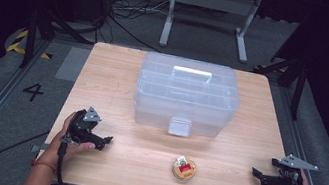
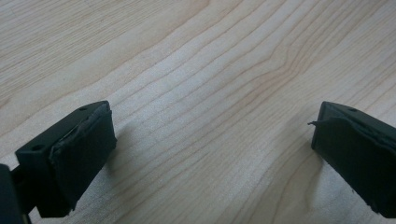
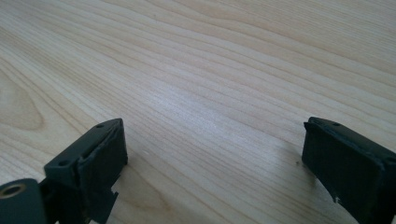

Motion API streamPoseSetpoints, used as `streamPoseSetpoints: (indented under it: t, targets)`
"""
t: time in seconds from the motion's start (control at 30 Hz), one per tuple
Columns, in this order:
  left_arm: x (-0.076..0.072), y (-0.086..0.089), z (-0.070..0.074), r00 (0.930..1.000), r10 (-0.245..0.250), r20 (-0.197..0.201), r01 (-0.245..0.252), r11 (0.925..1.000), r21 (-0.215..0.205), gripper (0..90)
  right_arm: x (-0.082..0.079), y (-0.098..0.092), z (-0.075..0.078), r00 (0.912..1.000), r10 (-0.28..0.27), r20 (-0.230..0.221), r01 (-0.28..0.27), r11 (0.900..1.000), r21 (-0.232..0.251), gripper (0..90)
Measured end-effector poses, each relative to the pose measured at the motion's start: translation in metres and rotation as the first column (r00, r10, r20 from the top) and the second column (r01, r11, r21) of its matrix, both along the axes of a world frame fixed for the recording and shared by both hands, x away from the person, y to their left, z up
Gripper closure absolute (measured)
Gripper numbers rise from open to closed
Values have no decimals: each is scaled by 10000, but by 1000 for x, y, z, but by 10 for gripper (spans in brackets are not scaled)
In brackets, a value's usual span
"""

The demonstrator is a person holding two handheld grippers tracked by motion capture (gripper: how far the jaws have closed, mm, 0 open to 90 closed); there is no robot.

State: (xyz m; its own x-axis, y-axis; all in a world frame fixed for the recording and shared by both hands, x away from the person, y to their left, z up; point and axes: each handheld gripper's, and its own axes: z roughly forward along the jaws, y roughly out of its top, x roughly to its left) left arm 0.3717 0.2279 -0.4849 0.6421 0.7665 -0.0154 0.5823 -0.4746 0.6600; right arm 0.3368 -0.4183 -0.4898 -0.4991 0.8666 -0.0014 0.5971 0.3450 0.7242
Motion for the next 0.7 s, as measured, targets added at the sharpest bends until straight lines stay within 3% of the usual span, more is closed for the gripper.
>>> streamPoseSetpoints:
  t: [0.57,0.7]
  targets:
    - [-1,0,0,10000,33,38,-33,10000,30,6,1,1,0,10000,15,-85,-15,10000,2,73]
    - [-1,0,0,10000,79,20,-79,10000,35,6,3,2,1,9996,254,-137,-254,9997,-12,76]
